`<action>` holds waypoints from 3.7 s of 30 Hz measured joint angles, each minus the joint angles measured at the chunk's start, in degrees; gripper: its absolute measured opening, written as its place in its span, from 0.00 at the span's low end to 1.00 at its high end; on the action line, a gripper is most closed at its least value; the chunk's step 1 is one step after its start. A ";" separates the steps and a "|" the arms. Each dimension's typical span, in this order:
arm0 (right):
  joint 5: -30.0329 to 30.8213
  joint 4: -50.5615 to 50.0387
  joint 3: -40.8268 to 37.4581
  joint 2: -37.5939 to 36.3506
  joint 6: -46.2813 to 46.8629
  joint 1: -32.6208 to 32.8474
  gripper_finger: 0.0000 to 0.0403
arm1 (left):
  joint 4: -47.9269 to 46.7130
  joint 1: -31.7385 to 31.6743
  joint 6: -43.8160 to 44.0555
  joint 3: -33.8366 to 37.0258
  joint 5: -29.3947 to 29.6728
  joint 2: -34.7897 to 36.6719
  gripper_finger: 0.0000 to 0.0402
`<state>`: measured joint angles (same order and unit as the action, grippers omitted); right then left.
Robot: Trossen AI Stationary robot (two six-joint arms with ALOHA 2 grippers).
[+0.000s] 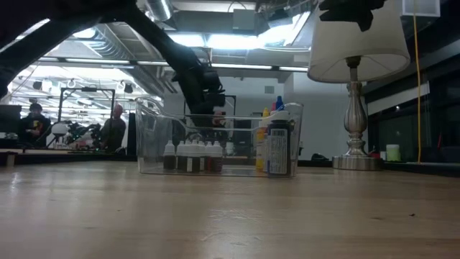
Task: Pick & Place food coloring
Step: Put the large violet food coloring bottle into the transparent bin
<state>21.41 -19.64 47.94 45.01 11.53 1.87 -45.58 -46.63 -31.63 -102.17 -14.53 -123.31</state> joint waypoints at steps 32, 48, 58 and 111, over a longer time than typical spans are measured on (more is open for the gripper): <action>0.00 -0.02 0.00 0.00 0.20 0.01 0.37 | 2.53 -0.34 1.90 0.02 2.83 -3.15 0.51; 0.00 -1.58 0.00 0.00 0.41 0.02 0.37 | 2.60 -0.42 2.52 0.02 2.93 -2.15 0.50; 0.00 -2.86 0.00 0.02 1.46 0.00 0.37 | 3.98 -0.42 2.91 0.02 2.96 -0.78 0.50; 0.00 -2.93 0.00 0.02 1.77 0.00 0.37 | 3.57 -0.79 2.52 0.02 2.84 -2.77 0.46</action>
<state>21.41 -22.56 47.94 45.04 13.30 1.87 -42.01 -47.42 -29.10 -102.15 -11.69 -126.08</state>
